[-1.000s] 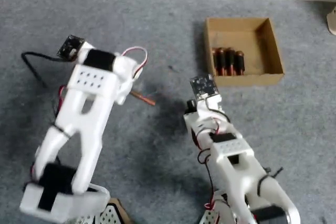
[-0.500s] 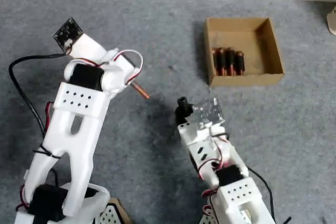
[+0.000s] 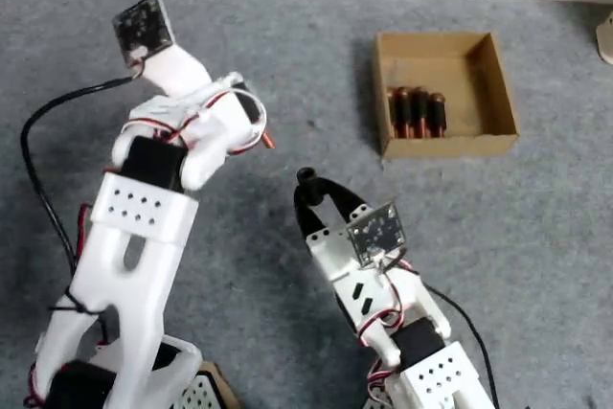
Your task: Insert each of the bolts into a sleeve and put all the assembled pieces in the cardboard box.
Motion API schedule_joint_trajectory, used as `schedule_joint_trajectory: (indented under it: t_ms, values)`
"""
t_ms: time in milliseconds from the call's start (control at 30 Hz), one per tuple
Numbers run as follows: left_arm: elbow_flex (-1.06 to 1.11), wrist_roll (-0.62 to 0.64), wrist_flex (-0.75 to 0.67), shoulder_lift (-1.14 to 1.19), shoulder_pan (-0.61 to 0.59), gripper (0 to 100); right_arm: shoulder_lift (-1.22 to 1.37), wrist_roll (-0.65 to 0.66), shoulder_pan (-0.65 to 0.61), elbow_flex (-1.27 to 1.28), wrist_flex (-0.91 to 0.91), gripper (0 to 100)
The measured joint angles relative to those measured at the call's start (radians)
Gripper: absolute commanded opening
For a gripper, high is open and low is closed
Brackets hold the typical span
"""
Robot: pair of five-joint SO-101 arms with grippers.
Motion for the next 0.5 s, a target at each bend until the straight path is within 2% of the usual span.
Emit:
schedule_joint_trajectory:
  t_ms: [233, 500]
  values:
    - [0.241, -0.091, -0.259, -0.143, 0.061, 1, -0.003, 0.0, -0.009, 0.0, 0.0, 0.5]
    - [0.397, -0.104, -0.328, -0.308, 0.175, 1, -0.003, 0.0, -0.009, 0.0, 0.04, 0.5]
